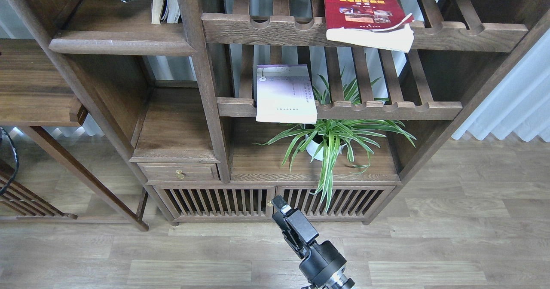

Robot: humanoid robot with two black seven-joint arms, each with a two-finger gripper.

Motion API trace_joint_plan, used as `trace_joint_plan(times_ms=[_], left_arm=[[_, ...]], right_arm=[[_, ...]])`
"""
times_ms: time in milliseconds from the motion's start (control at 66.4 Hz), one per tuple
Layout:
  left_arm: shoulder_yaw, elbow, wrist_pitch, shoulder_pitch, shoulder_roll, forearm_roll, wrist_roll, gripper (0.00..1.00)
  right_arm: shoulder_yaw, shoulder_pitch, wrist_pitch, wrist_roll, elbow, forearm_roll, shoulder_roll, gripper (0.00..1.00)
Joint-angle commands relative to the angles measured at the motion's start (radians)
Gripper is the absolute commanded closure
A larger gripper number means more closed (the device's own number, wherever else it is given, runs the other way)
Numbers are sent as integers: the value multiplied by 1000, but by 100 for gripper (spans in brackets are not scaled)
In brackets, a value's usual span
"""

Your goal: Organize books on shelf

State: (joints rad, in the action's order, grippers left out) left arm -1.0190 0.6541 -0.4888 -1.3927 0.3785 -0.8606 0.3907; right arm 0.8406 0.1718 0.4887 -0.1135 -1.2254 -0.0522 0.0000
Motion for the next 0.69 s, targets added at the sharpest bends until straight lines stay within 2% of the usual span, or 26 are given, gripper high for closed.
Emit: trace_joint_plan(times_ms=[0, 75, 166, 196, 346, 497, 542, 678], left_arm=[[-3, 7, 0, 3, 10, 0, 0, 60], [-3, 10, 0, 1, 20, -3, 4, 49], [-6, 16, 0, 1, 31, -5, 4, 47], [-3, 25, 0, 1, 43, -5, 5, 43], [-16, 58, 0, 3, 60, -3, 5, 33], [-41, 142, 0, 1, 89, -2, 7, 22], [-43, 174, 0, 1, 115, -2, 13, 15], [-43, 234, 0, 23, 192, 14, 30, 6]], right_arm=[[0, 0, 0, 0, 0, 0, 0, 1], [0, 0, 0, 0, 0, 0, 0, 1], [2, 0, 0, 0, -5, 0, 0, 1], [2, 0, 0, 0, -6, 0, 0, 1], [0, 0, 0, 0, -8, 0, 0, 1], [2, -2, 0, 0, -6, 0, 0, 1], [2, -3, 0, 0, -6, 0, 0, 1], [9, -15, 0, 0, -9, -1, 0, 1]])
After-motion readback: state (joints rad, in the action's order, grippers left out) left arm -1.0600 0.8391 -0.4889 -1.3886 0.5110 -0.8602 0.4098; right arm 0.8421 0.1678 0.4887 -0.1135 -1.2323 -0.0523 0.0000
